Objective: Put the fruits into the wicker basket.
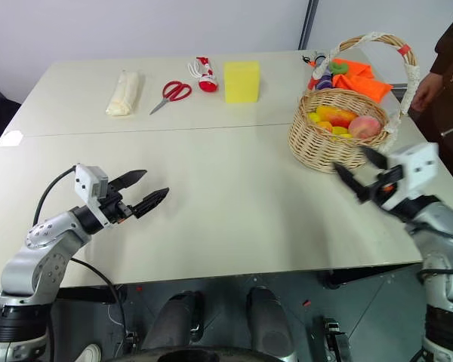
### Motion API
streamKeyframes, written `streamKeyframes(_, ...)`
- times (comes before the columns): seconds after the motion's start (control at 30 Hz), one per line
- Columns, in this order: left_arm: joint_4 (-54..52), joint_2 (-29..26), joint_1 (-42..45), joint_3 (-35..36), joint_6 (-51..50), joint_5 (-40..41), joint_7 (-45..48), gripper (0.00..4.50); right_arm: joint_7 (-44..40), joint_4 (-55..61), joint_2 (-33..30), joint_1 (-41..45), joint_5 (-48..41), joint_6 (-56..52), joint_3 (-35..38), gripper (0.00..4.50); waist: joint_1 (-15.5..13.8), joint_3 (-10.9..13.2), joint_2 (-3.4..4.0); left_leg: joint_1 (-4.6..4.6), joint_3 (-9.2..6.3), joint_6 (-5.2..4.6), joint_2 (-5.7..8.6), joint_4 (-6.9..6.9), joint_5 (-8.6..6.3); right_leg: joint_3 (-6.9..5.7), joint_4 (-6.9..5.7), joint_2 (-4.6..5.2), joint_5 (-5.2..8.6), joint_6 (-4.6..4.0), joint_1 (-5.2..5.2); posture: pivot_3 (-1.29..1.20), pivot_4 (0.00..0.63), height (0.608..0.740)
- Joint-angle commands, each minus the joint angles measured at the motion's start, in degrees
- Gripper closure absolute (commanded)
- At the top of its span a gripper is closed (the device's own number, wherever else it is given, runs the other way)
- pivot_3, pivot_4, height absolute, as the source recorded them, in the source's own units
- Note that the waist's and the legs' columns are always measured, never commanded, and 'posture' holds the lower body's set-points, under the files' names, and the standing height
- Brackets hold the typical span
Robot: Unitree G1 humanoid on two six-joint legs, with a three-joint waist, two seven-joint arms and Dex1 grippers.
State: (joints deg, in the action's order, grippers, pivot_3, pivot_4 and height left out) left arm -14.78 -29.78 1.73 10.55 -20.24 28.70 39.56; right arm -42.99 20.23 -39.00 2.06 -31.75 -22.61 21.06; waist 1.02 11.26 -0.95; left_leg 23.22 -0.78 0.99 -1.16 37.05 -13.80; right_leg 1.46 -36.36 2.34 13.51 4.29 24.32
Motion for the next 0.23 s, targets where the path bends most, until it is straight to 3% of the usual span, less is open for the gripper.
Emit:
streamKeyframes(0.03, 0.3, 0.3, -1.9, 3.4, 4.1, -2.0, -1.9, 0.0, -0.7, 1.8, 1.7, 2.2, 0.9, 0.6, -6.5, 1.13, -0.2, 0.0, -0.07, 0.01, 0.01, 0.0, 0.0, 0.02, 0.0, 0.0, 0.01, 0.02, -0.01, -0.01, 0.0, 0.0, 0.15, 0.74)
streamKeyframes(0.23, -0.2, 0.5, -4.6, 4.2, 5.2, -3.2, -3.2, 0.0, -0.5, -1.4, 4.8, 5.3, 3.2, 2.2, -11.7, 1.13, -0.5, 0.0, -0.08, 0.13, 0.03, 0.01, 0.12, 0.03, 0.0, -0.01, 0.13, 0.2, -0.02, -0.05, 0.01, 0.0, 0.15, 0.74)
